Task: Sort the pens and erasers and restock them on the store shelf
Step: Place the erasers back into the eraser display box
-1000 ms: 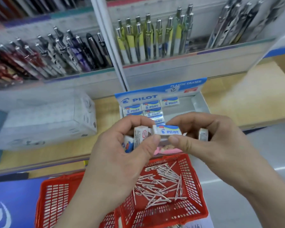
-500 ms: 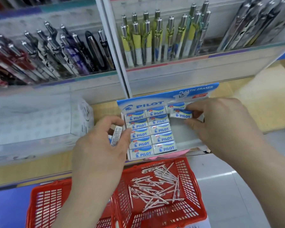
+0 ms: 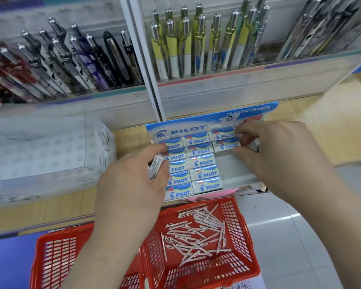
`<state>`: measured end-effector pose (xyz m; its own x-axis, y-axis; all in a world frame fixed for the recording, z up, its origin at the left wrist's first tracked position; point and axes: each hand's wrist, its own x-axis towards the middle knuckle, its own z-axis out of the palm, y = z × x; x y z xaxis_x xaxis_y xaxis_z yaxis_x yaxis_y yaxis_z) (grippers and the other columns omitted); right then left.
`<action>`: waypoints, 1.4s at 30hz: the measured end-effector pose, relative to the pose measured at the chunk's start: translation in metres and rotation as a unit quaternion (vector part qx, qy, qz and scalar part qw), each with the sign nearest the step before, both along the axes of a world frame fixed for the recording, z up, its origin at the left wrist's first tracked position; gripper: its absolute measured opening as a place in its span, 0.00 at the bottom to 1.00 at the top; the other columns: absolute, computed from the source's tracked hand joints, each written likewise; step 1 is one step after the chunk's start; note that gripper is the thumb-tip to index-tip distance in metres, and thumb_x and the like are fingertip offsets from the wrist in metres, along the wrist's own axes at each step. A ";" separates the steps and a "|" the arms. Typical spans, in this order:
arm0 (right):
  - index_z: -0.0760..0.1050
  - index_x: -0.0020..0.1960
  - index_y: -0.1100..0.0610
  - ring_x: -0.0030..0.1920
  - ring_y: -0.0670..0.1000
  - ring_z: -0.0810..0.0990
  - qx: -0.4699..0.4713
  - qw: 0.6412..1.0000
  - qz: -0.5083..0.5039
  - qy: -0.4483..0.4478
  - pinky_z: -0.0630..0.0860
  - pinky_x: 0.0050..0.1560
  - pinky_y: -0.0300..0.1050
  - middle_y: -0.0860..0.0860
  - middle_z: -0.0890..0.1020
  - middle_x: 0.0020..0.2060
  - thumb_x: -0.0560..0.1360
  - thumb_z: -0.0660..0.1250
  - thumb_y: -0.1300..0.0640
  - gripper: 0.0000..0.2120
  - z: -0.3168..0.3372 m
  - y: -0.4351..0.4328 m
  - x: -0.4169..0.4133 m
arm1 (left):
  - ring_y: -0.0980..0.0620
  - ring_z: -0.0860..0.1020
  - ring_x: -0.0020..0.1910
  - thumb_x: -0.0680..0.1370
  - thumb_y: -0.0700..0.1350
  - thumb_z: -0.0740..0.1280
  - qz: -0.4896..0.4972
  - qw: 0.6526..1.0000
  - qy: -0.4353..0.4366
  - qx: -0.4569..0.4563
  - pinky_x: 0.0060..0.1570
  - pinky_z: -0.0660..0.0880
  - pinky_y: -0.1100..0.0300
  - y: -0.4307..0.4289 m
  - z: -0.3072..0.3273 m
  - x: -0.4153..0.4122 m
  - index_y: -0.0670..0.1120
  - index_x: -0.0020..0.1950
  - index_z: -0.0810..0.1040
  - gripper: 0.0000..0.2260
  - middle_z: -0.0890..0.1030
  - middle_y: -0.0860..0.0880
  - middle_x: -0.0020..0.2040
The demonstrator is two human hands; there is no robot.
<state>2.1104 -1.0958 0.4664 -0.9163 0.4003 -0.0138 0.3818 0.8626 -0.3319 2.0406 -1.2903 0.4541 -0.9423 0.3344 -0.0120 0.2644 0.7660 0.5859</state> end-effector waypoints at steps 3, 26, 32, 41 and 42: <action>0.80 0.53 0.52 0.43 0.58 0.79 -0.014 1.000 0.006 0.024 0.74 0.43 0.48 0.50 0.85 0.43 0.71 0.70 0.55 0.11 -0.002 -0.001 0.000 | 0.55 0.76 0.41 0.73 0.49 0.69 -0.011 1.000 -0.015 -0.005 0.41 0.70 0.60 0.000 0.001 -0.001 0.58 0.54 0.81 0.10 0.83 0.55 0.45; 0.83 0.41 0.65 0.38 0.52 0.83 -0.738 0.649 -0.136 0.129 0.78 0.37 0.37 0.59 0.84 0.39 0.67 0.69 0.59 0.09 0.023 -0.025 0.022 | 0.57 0.75 0.30 0.63 0.56 0.77 -0.071 0.940 -0.187 0.277 0.30 0.76 0.64 0.027 0.041 0.040 0.60 0.46 0.82 0.13 0.82 0.52 0.36; 0.79 0.57 0.61 0.46 0.54 0.84 -0.764 0.635 -0.064 0.095 0.80 0.45 0.40 0.62 0.84 0.48 0.71 0.68 0.65 0.15 0.022 -0.020 0.032 | 0.64 0.73 0.25 0.65 0.55 0.71 -0.019 0.935 -0.198 0.294 0.28 0.67 0.73 0.028 0.039 0.035 0.57 0.42 0.83 0.08 0.77 0.58 0.25; 0.82 0.48 0.52 0.39 0.54 0.83 -0.578 0.799 -0.022 0.166 0.81 0.39 0.43 0.55 0.84 0.46 0.63 0.77 0.63 0.16 0.024 -0.018 0.039 | 0.54 0.68 0.23 0.67 0.54 0.69 0.050 0.875 -0.337 0.344 0.20 0.63 0.65 0.035 0.040 0.038 0.45 0.34 0.81 0.12 0.73 0.48 0.27; 0.82 0.47 0.53 0.41 0.55 0.84 -0.575 0.799 -0.022 0.173 0.82 0.41 0.45 0.55 0.84 0.46 0.62 0.77 0.62 0.15 0.023 -0.018 0.040 | 0.54 0.68 0.23 0.68 0.54 0.69 0.047 0.875 -0.342 0.340 0.20 0.62 0.65 0.036 0.039 0.039 0.42 0.34 0.80 0.14 0.72 0.47 0.27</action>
